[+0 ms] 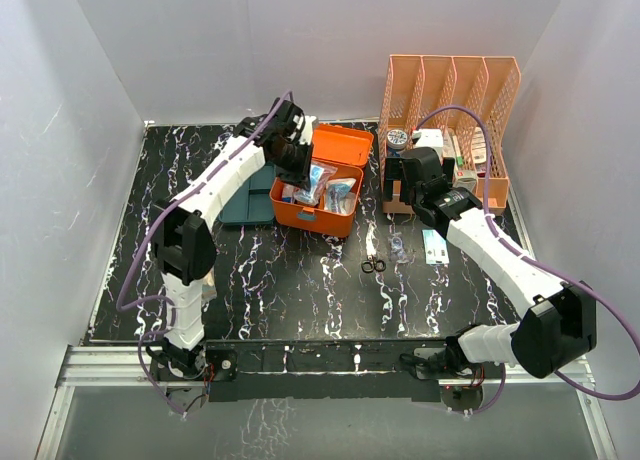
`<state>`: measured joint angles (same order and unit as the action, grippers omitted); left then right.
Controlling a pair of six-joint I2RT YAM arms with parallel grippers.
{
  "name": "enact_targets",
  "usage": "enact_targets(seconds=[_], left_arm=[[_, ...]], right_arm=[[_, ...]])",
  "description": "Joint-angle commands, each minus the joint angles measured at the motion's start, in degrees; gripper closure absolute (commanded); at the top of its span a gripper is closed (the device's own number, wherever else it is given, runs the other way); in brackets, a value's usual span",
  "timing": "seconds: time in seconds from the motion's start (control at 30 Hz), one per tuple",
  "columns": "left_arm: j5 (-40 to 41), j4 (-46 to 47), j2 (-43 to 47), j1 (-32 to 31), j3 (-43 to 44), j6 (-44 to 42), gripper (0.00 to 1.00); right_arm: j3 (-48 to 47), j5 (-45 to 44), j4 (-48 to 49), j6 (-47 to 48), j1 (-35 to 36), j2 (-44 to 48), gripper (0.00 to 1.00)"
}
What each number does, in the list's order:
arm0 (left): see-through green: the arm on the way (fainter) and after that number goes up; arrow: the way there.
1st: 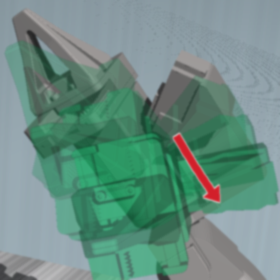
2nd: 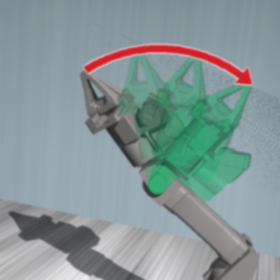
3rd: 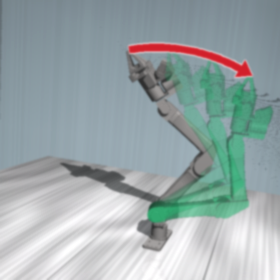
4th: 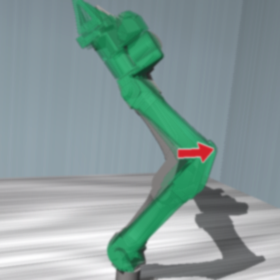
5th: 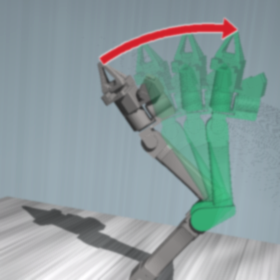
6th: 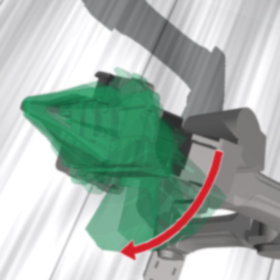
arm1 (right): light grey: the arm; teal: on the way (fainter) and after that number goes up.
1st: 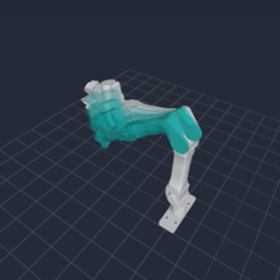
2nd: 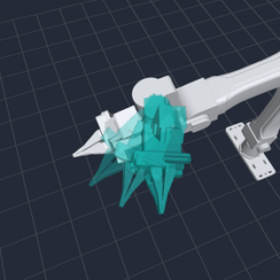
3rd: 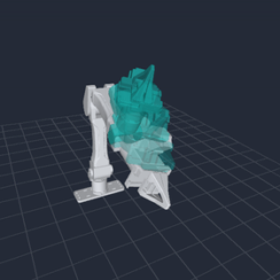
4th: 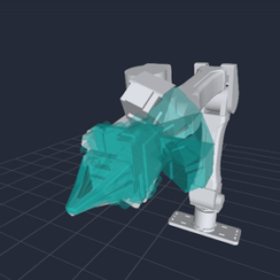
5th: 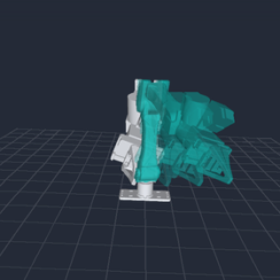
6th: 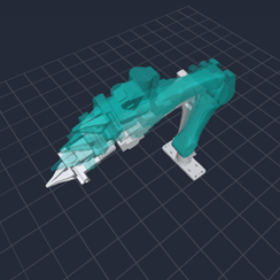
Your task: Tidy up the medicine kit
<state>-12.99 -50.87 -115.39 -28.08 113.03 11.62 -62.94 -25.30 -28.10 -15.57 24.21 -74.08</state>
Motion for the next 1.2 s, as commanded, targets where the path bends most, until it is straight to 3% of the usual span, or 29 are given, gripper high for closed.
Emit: enact_targets(seconds=[0.0, 0.27, 0.73, 1.17], left_arm=[[-0.7, 3.2, 3.3, -1.0, -0.2, 5.1, 1.00], [-1.4, 4.3, -0.9, -1.0, 2.5, 7.1, 1.00], [-2.1, 6.7, -2.6, -1.0, -5.7, 9.8, 1.00], [1.8, 6.7, -5.9, -0.9, -4.5, 9.2, 1.00]], right_arm=[[-0.6, -0.2, 2.9, -0.1, -0.3, 0.3, 0.02], [-0.3, -0.7, 2.6, 0.6, -0.3, 0.3, 0.02], [-0.2, -1.3, 2.1, 1.3, -0.8, 0.6, 0.02], [1.0, -1.1, 2.0, 1.6, -1.5, 1.3, 0.02]])
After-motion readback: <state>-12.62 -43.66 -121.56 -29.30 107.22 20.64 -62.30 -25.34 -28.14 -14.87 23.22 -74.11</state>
